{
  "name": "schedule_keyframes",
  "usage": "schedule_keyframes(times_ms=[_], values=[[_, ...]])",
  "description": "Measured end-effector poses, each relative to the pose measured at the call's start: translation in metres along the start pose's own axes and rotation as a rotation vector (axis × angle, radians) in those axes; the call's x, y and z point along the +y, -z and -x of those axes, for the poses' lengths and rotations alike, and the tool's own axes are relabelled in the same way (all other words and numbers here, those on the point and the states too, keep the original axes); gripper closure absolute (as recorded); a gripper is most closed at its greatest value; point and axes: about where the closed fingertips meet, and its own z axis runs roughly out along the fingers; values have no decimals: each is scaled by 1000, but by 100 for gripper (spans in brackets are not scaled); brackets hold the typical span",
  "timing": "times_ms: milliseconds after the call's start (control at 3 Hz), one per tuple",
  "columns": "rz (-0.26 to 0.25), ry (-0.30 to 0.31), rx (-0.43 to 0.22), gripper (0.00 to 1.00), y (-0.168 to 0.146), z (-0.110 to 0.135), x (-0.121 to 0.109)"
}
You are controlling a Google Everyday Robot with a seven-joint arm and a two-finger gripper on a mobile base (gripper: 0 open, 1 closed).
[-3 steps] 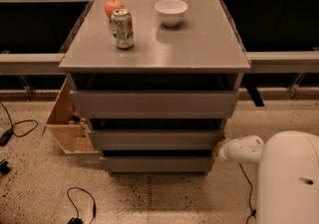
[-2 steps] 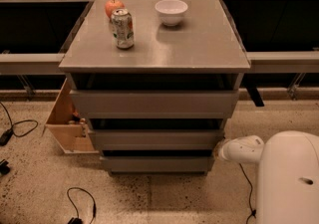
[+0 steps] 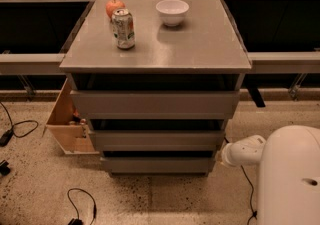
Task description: Close bottom drawer
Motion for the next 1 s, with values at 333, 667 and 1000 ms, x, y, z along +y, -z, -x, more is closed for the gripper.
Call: schedule_keyframes(times_ms=[333,667,1000], values=[[128,-5,51,100,53,-4,51],[236,0,71,100,112,-5,96],[245,-21,93,81,167,-13,114]])
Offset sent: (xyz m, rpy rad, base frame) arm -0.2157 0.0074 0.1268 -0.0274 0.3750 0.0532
